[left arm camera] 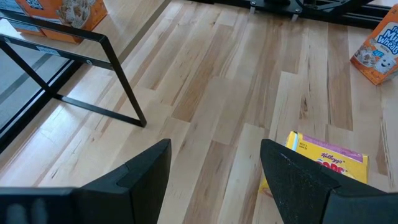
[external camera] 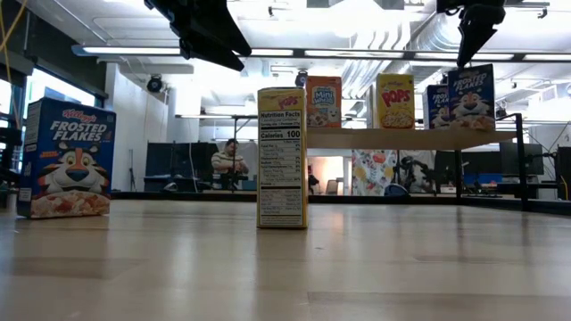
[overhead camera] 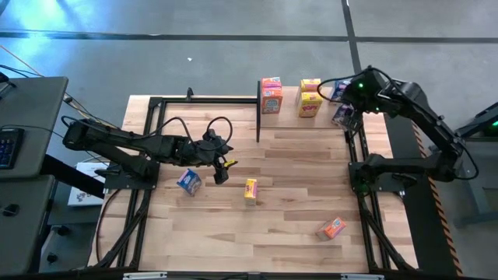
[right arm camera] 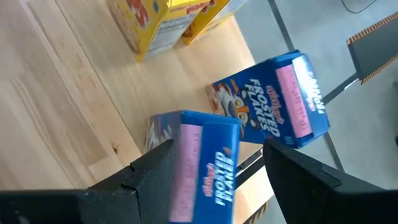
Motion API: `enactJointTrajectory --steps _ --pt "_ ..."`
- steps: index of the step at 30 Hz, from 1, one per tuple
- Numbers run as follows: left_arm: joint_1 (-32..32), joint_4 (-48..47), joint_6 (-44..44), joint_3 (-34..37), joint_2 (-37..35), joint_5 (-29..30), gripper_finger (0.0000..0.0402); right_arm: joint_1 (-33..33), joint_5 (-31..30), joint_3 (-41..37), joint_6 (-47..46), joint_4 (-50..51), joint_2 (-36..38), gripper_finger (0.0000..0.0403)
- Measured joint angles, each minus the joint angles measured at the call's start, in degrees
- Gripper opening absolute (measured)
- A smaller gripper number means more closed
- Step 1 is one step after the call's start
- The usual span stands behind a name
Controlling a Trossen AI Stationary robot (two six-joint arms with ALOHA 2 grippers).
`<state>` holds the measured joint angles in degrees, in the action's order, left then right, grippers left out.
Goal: Stack cereal on shelf
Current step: Put the bottom blue cereal box on the shelf aligned with the blue cereal box
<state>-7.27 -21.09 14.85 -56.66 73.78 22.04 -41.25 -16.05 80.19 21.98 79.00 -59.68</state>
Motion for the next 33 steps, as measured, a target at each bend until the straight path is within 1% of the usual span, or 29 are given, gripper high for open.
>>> enactJointTrajectory --steps 5,8,16,18,20,23,26,33 --pt "0.00 0.00 0.00 0.00 0.00 0.00 0.0239 0.05 0.34 2.58 -0.87 1.13 0.02 0.0234" --pt "0.00 0.00 0.00 0.00 0.00 -0.02 0.0239 0.46 2.65 4.67 -4.05 2.85 0.03 0.0234" --pt "0.00 0.00 0.00 0.00 0.00 0.00 0.0239 4.52 9.38 6.31 -20.88 10.78 0.15 0.0234" --pt "0.00 0.00 0.00 0.00 0.00 0.00 0.0239 5.89 11.65 6.21 -25.69 10.93 0.20 0.0234" --pt "0.00 0.00 0.00 0.00 0.00 -0.02 0.0239 7.11 13.37 5.30 -30.37 11.06 0.54 0.0234" --pt "0.00 0.00 0.00 0.00 0.00 0.00 0.0239 8.51 13.34 3.53 -34.69 10.92 0.55 0.0234" --pt "0.00 0.00 0.00 0.00 0.00 -0.01 0.0239 9.30 13.13 0.66 -36.96 11.00 0.54 0.0234" --pt "0.00 0.00 -0.01 0.00 0.00 -0.01 0.0239 9.55 11.91 -5.16 -38.65 11.00 0.52 0.0234"
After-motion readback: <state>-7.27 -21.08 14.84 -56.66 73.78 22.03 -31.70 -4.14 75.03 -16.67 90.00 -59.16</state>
